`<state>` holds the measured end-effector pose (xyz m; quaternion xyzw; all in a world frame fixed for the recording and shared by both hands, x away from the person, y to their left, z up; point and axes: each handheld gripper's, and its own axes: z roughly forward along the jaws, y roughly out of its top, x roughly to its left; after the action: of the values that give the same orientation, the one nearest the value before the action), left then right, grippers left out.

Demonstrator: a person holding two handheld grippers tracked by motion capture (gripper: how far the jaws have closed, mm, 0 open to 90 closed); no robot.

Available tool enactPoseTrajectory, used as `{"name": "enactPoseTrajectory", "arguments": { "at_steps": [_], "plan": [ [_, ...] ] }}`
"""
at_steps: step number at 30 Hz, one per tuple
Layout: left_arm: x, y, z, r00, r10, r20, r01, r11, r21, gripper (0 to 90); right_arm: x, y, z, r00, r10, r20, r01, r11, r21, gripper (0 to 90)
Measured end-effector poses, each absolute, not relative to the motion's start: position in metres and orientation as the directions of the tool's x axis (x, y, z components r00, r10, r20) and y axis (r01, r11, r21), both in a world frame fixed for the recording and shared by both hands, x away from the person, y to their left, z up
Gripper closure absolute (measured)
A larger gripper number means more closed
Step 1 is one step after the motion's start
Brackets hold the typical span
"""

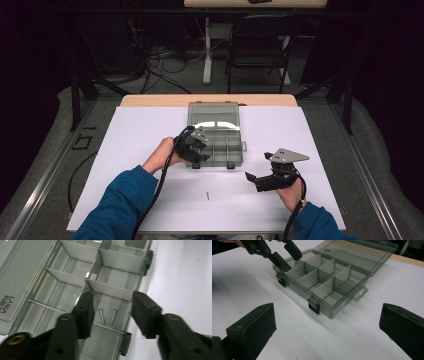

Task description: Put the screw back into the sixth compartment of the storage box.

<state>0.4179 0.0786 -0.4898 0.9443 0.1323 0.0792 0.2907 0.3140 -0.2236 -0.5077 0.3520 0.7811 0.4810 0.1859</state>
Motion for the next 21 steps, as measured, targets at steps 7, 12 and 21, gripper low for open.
{"name": "enactPoseTrajectory", "arguments": {
  "at_steps": [7, 12, 21],
  "plan": [
    [0.406, 0.08, -0.482, 0.956, 0.281, 0.085, 0.183, -0.797, 0.576, 25.8, 0.313, -0.224, -0.507, -0.683, 0.729, 0.046, 0.373, 0.293, 0.881, 0.0],
    [0.399, 0.081, -0.479, 0.961, 0.262, 0.092, 0.162, -0.797, 0.582, 16.6, 0.313, -0.224, -0.507, -0.682, 0.73, 0.044, 0.371, 0.294, 0.881, 0.0],
    [0.386, 0.079, -0.48, 0.972, 0.213, 0.097, 0.12, -0.81, 0.574, 6.8, 0.313, -0.224, -0.506, -0.682, 0.73, 0.046, 0.37, 0.291, 0.882, 0.0]
  ]
}}
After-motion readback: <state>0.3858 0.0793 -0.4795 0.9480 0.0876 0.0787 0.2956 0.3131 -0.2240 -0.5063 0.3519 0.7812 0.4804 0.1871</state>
